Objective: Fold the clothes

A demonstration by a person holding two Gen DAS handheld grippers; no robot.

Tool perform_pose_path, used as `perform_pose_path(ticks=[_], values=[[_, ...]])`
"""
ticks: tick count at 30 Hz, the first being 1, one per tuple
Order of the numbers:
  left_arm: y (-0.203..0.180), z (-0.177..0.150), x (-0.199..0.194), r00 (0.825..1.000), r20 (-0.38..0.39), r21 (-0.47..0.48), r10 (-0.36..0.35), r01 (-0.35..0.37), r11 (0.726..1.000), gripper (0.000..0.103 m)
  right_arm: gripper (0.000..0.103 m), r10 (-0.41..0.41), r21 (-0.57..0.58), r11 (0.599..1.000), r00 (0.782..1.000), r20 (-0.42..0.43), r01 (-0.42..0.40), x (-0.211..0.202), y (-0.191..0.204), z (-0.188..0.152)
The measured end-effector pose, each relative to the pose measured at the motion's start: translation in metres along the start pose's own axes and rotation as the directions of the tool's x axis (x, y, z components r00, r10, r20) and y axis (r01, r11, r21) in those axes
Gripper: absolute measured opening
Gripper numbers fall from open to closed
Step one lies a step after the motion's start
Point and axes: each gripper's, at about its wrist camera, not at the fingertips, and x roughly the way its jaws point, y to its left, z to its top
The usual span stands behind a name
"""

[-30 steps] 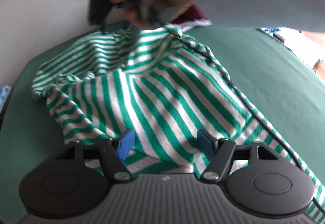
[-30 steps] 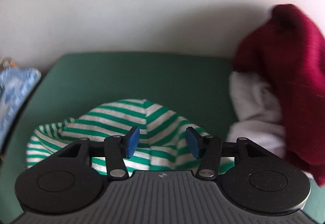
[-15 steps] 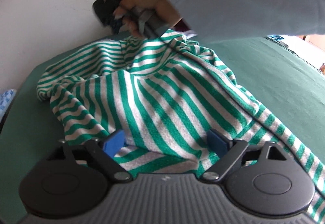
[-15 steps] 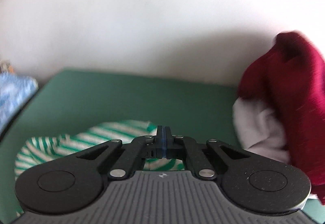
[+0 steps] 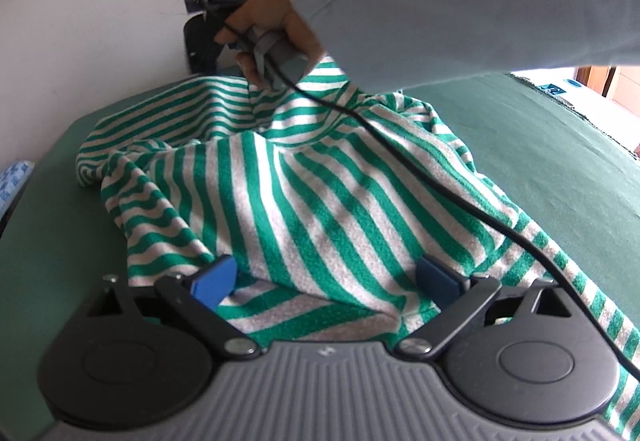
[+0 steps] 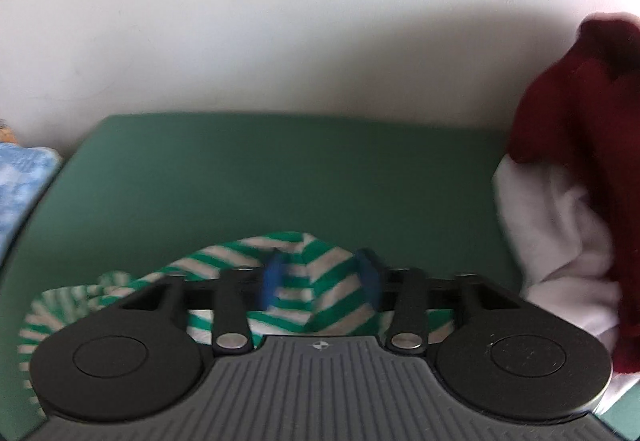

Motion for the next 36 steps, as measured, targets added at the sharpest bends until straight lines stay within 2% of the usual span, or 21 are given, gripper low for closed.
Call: perform_pose_path(ticks=[2, 4, 6, 9, 11, 13, 14, 15, 16, 17, 18, 19, 20, 21, 23, 25, 28, 29, 30, 32, 36], values=[[0.0, -0.001, -0.001, 1.0, 0.003, 0.002, 0.001, -0.001, 1.0, 0.097, 0.003, 0.005, -0.014, 1.0, 0.999, 0.047, -0.005, -0.013, 0.0, 0.004], [0.001, -0.001, -0.003, 1.0, 0.007, 0.015, -0.012, 0.011, 1.0, 0.092, 0.003, 0.042, -0.013, 0.999, 0.993, 0.11, -0.04, -0.039, -0.004, 0.014], [0.005, 0.008, -0.013, 0.999, 0.019, 0.033, -0.028, 0.027, 0.999, 0.077, 0.003, 0.078, -0.014, 0.997, 0.985, 0.154, -0.077, -0.066, -0.009, 0.024], [0.021, 0.043, -0.03, 0.997, 0.082, 0.033, -0.009, 0.006, 0.999, 0.069, 0.003, 0.121, -0.023, 0.993, 0.972, 0.2, -0.118, -0.103, -0.017, 0.037], [0.035, 0.074, -0.031, 0.99, 0.137, 0.014, 0.015, -0.017, 1.0, 0.069, 0.003, 0.132, -0.028, 0.991, 0.969, 0.208, -0.129, -0.119, -0.021, 0.042], [0.044, 0.101, -0.015, 0.987, 0.151, 0.006, 0.049, -0.051, 0.999, 0.065, 0.003, 0.145, -0.03, 0.99, 0.967, 0.211, -0.141, -0.132, -0.023, 0.045], [0.047, 0.11, -0.004, 0.987, 0.149, -0.002, 0.065, -0.065, 0.998, 0.051, 0.003, 0.148, -0.036, 0.989, 0.965, 0.215, -0.143, -0.139, -0.023, 0.045], [0.049, 0.116, 0.011, 0.989, 0.129, -0.02, 0.077, -0.075, 0.997, 0.025, 0.003, 0.149, -0.043, 0.989, 0.964, 0.221, -0.143, -0.146, -0.022, 0.045], [0.049, 0.12, 0.028, 0.993, 0.09, -0.037, 0.08, -0.077, 0.996, 0.012, 0.003, 0.157, -0.046, 0.988, 0.962, 0.225, -0.15, -0.152, -0.021, 0.044], [0.051, 0.122, 0.045, 0.995, 0.049, -0.049, 0.082, -0.08, 0.996, 0.011, 0.003, 0.164, -0.05, 0.986, 0.96, 0.228, -0.157, -0.155, -0.023, 0.044], [0.052, 0.124, 0.062, 0.996, 0.01, -0.06, 0.085, -0.084, 0.995, 0.022, 0.003, 0.171, -0.055, 0.985, 0.958, 0.231, -0.163, -0.156, -0.025, 0.044], [0.051, 0.122, 0.071, 0.994, 0.007, -0.068, 0.109, -0.108, 0.992, 0.024, 0.003, 0.178, -0.061, 0.984, 0.956, 0.235, -0.168, -0.157, -0.027, 0.044], [0.049, 0.119, 0.077, 0.99, 0.015, -0.076, 0.141, -0.14, 0.987, 0.033, 0.003, 0.187, -0.066, 0.982, 0.953, 0.238, -0.176, -0.159, -0.028, 0.044], [0.047, 0.116, 0.083, 0.985, 0.023, -0.084, 0.173, -0.171, 0.982, 0.052, 0.003, 0.197, -0.072, 0.98, 0.95, 0.241, -0.185, -0.162, -0.029, 0.043], [0.039, 0.114, 0.094, 0.967, 0.048, -0.057, 0.251, -0.248, 0.967, 0.072, 0.003, 0.214, -0.085, 0.976, 0.944, 0.25, -0.199, -0.16, -0.025, 0.041], [0.027, 0.112, 0.104, 0.963, 0.045, -0.012, 0.265, -0.264, 0.964, 0.075, 0.003, 0.231, -0.093, 0.972, 0.939, 0.253, -0.214, -0.164, -0.023, 0.04], [0.017, 0.111, 0.116, 0.964, 0.021, 0.021, 0.265, -0.265, 0.964, 0.068, 0.003, 0.254, -0.095, 0.967, 0.932, 0.26, -0.237, -0.171, -0.022, 0.037], [0.016, 0.111, 0.12, 0.965, 0.01, 0.024, 0.263, -0.264, 0.964, 0.053, 0.003, 0.259, -0.094, 0.965, 0.93, 0.262, -0.243, -0.173, -0.022, 0.035], [0.014, 0.11, 0.119, 0.966, 0.001, 0.016, 0.26, -0.26, 0.965, 0.032, 0.003, 0.264, -0.093, 0.964, 0.928, 0.263, -0.248, -0.174, -0.022, 0.034], [0.016, 0.108, 0.118, 0.969, -0.012, -0.013, 0.249, -0.249, 0.968, 0.01, 0.003, 0.273, -0.092, 0.962, 0.924, 0.267, -0.258, -0.176, -0.022, 0.032], [0.02, 0.106, 0.097, 0.966, 0.042, -0.094, 0.256, -0.252, 0.963, 0.005, 0.003, 0.265, -0.088, 0.964, 0.919, 0.292, -0.25, -0.179, -0.028, 0.03]])
